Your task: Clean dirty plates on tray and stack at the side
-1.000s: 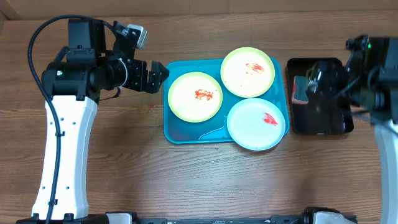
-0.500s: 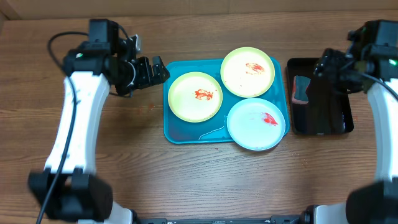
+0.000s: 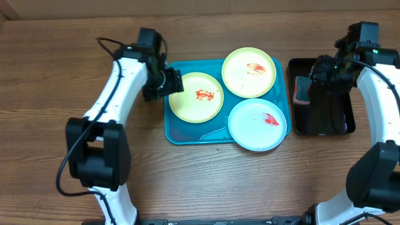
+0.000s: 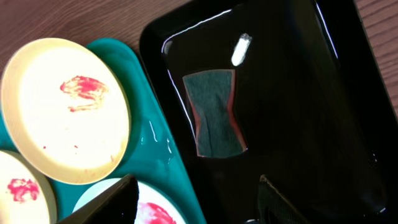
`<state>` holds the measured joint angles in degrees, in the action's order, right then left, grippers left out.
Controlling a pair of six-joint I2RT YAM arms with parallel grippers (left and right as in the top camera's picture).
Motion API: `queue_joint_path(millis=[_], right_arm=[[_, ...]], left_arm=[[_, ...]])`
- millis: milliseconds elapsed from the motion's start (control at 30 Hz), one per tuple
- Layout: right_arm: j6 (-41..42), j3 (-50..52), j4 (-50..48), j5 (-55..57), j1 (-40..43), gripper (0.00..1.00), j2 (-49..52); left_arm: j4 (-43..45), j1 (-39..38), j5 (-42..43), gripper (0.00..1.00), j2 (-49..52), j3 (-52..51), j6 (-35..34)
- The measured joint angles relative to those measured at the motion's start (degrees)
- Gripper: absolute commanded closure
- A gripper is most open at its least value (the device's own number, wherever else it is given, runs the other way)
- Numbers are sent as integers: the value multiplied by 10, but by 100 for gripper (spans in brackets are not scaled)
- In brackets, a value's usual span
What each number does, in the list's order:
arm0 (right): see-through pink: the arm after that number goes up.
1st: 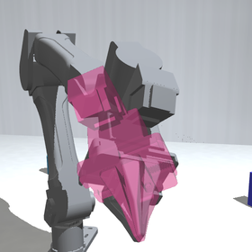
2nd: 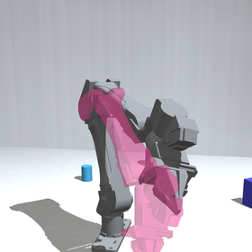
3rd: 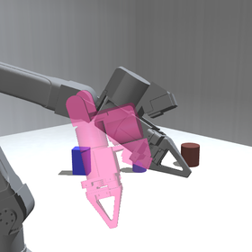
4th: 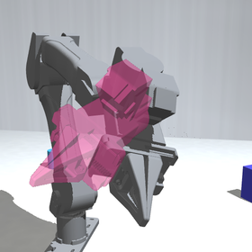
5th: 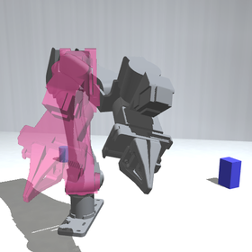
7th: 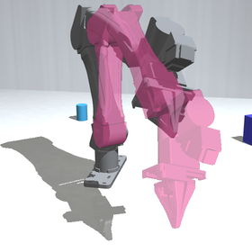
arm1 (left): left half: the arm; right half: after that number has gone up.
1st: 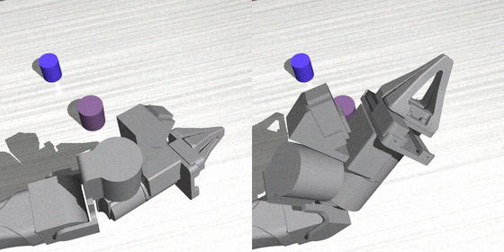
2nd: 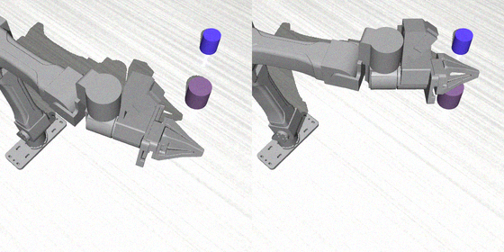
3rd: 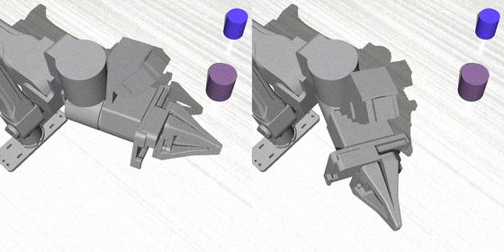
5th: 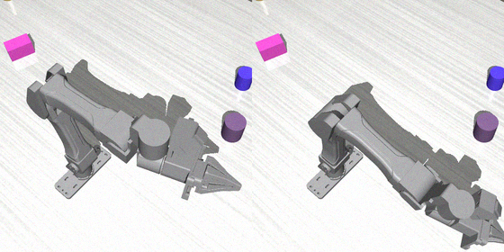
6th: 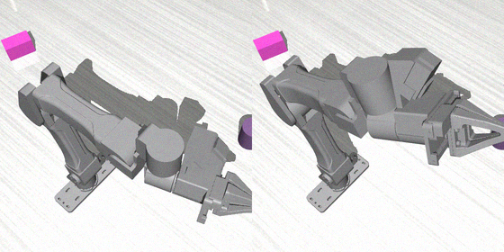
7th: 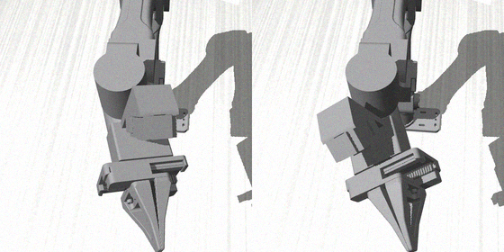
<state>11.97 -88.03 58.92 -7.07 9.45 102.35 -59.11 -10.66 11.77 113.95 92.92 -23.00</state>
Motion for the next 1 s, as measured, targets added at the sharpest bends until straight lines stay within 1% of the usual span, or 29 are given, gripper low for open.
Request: queue_joint_path(millis=[67,267,367,600,800,1000], right_arm=[[0,0,-7,1,0,46,18],[-3,0,-22,14,-2,47,78],[-15,0,-37,20,-9,50,99],[-39,0,-67,40,-37,65,141],[-43,0,-69,65,-39,65,161],[-45,6,-107,76,-39,66,162]], left_arm=[[0,-7,-17,21,2,0,-14],[0,-9,-42,20,2,0,-34],[0,-8,-48,19,2,0,-39],[-2,-8,-50,16,2,0,-41],[-6,-8,-52,16,2,0,-41],[-6,-8,-52,14,2,0,-41]])
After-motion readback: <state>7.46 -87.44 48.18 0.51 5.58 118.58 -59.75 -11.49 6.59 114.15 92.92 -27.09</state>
